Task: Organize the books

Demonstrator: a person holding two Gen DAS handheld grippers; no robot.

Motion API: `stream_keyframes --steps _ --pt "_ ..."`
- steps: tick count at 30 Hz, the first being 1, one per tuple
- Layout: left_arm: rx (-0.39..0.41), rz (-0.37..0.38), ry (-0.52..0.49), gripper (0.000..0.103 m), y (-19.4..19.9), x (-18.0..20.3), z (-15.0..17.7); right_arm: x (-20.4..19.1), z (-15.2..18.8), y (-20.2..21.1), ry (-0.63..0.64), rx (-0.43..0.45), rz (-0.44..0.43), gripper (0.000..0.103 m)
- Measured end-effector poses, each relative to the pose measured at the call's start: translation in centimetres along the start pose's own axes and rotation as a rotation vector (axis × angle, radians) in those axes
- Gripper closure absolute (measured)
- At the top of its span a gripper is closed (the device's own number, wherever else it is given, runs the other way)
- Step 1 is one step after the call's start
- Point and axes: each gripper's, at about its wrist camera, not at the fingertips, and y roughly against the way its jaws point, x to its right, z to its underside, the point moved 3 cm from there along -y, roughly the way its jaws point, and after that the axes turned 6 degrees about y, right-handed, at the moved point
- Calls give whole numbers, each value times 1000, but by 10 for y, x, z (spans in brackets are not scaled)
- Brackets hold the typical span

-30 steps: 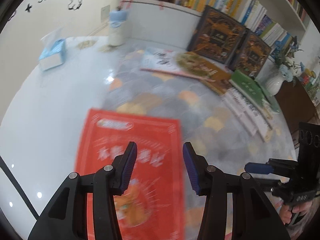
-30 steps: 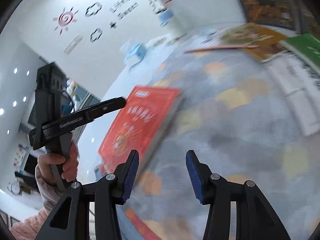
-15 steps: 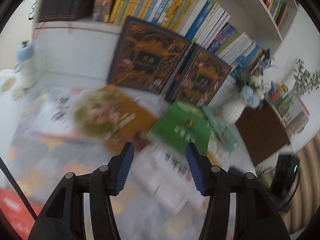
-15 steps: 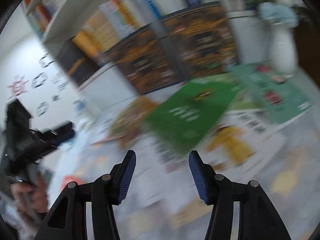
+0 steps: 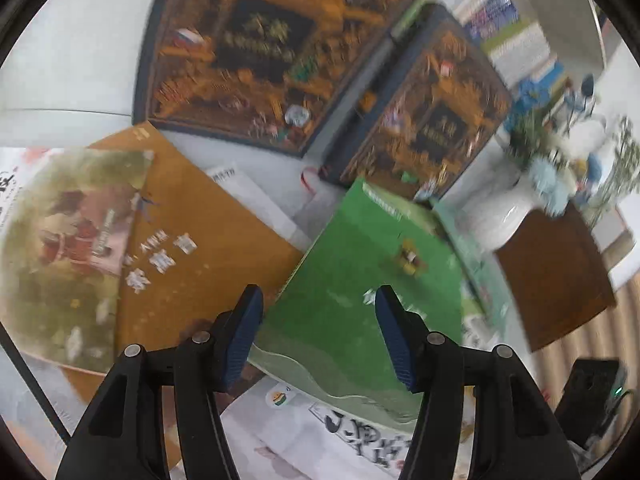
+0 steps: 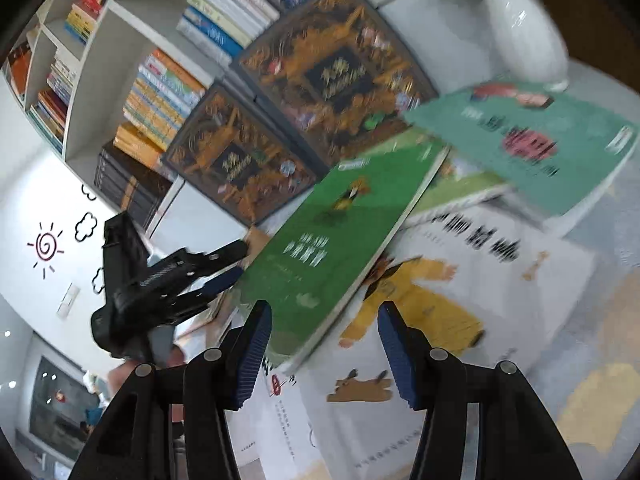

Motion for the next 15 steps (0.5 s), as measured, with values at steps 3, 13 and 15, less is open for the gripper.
stream_keyframes --steps 3,13,15 --pt "-23 -7 -78 47 -4 12 7 -11 3 -9 56 -20 17 49" --pt "-77 -28 -167 47 -1 30 31 -9 1 -6 82 -53 45 47" --pt "-79 -42 -179 47 2 34 38 -14 3 -5 120 -71 79 47"
